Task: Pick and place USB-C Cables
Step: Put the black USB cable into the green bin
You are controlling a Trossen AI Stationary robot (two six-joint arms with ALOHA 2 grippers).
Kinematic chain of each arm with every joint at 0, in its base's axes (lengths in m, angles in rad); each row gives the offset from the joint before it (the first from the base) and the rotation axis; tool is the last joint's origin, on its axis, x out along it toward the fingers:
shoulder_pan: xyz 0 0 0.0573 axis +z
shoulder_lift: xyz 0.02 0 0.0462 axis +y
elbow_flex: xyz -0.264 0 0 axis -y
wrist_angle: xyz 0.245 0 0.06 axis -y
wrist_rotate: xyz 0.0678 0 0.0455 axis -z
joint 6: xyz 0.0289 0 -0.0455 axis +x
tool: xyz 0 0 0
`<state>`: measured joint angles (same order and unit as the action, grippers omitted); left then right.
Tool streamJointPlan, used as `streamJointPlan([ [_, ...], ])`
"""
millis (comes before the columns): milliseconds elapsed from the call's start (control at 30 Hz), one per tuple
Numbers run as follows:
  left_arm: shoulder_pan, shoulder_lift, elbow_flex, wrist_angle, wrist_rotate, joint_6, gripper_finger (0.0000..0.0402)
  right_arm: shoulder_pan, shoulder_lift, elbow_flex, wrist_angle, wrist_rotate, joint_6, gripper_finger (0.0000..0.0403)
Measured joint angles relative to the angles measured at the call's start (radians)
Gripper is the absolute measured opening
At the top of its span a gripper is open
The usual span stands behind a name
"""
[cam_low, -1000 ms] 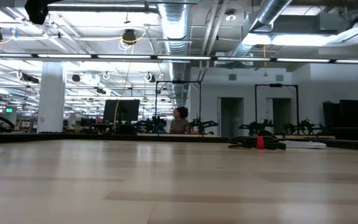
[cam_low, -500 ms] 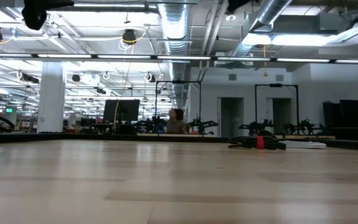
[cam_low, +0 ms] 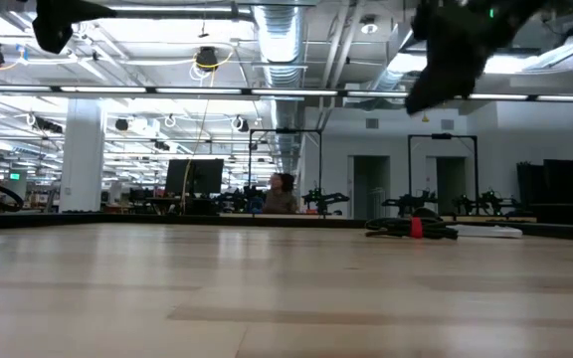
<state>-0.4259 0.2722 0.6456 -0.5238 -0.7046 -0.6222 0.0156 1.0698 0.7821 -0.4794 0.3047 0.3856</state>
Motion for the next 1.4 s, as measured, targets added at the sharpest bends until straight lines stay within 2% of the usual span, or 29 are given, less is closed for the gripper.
streamJointPlan([
  [233, 0.0, 0.0, 0.0, -0.036, -0.047, -0.019, 0.0194, -0.03, 0.046, -0.104, -0.019, -0.018, 0.04, 0.0241],
  [400, 0.0, 0.0, 0.0, -0.042, -0.07, -0.022, 0.0194, -0.072, 0.116, -0.106, 0.0, -0.016, -0.029, 0.0274],
  [700, 0.0, 0.0, 0.0, -0.054, -0.122, -0.02, 0.0194, -0.197, 0.282, -0.107, 0.034, -0.024, -0.211, 0.0276],
  [967, 0.0, 0.0, 0.0, -0.099, -0.139, -0.022, 0.0194, -0.289, 0.392, -0.106, 0.142, -0.164, -0.363, 0.0276],
  [1267, 0.0, 0.0, 0.0, -0.099, -0.143, -0.025, 0.0194, -0.373, 0.502, -0.102, 0.202, -0.266, -0.386, 0.0275],
  [1400, 0.0, 0.0, 0.0, -0.099, -0.142, -0.026, 0.0194, -0.361, 0.528, -0.1, 0.192, -0.257, -0.351, 0.0248],
])
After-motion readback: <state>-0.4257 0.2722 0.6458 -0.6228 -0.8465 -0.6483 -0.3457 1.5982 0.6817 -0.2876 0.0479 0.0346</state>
